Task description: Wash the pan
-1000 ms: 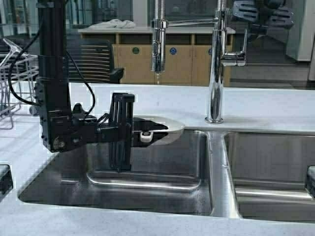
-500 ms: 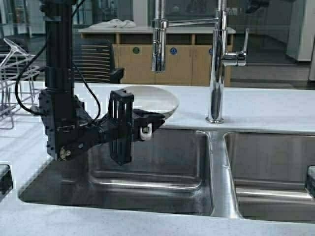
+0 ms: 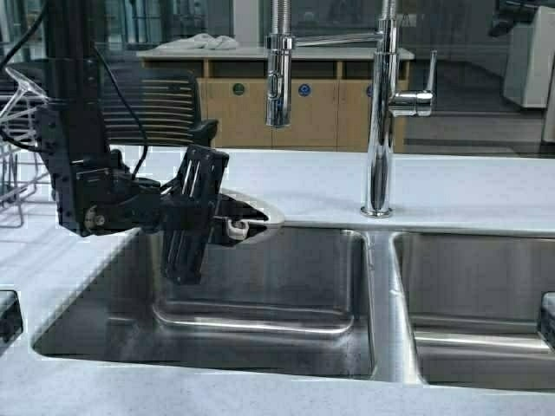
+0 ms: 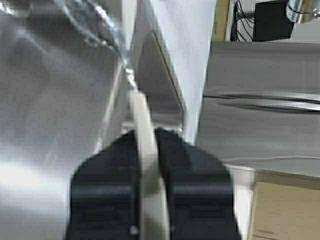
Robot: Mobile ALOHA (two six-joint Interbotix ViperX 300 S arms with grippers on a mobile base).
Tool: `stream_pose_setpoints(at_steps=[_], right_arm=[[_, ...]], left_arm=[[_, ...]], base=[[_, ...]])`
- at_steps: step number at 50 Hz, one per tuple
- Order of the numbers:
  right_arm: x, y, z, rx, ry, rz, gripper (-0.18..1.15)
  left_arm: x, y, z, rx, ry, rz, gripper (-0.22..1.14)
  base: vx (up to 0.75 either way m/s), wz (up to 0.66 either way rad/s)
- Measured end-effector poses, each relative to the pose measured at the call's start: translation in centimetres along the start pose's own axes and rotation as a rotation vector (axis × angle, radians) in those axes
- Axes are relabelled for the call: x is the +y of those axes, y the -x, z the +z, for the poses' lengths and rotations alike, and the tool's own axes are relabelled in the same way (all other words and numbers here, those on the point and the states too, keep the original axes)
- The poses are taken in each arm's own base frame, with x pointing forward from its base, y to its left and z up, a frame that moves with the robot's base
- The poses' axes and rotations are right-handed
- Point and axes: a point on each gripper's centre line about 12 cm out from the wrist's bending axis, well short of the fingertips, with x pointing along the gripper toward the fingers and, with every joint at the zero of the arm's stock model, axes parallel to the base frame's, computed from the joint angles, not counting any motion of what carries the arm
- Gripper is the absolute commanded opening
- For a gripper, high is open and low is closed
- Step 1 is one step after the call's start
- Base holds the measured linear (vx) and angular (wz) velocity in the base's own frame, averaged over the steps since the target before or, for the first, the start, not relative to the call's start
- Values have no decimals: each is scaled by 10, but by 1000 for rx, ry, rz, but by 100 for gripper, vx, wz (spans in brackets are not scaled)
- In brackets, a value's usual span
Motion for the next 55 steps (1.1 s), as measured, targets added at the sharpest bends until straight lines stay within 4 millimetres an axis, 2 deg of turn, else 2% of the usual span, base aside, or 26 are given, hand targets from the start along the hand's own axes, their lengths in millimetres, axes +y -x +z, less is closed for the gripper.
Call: stream_pose_setpoints(at_steps=[6,13,20,28,33,40,49,55], right_arm=[[-4,10,-10,29,-15,-11,5],[-5,25,-17,31,-8,-9,5],[-6,42,-27,27,-8,-7,5],[-10,62,-43,31,-7,-9,5],[-12,72,-50,24,-12,-7,5],[-12,79,-49,-1,-15,-3,5],[-12,80,-51,-2,-15,-1,5],[-13,80,-53,-5,-14,-1,5]], left_arm=[[-5,0,-10,84,118,-28,3],[-8,-5,-16,128,146,-150,3],[-14,-11,-11,109,90,-295,3],[-11,-7,-12,85,2,-277,3],[-3,0,-15,82,-63,-168,3],[4,7,-15,91,-188,42,3],[2,12,-9,144,-381,385,3],[-9,16,2,191,-534,624,3]], base=[[0,0],[0,0],[-1,-1],[0,0],[-1,-1],[-1,0],[-1,0],[-1,0]])
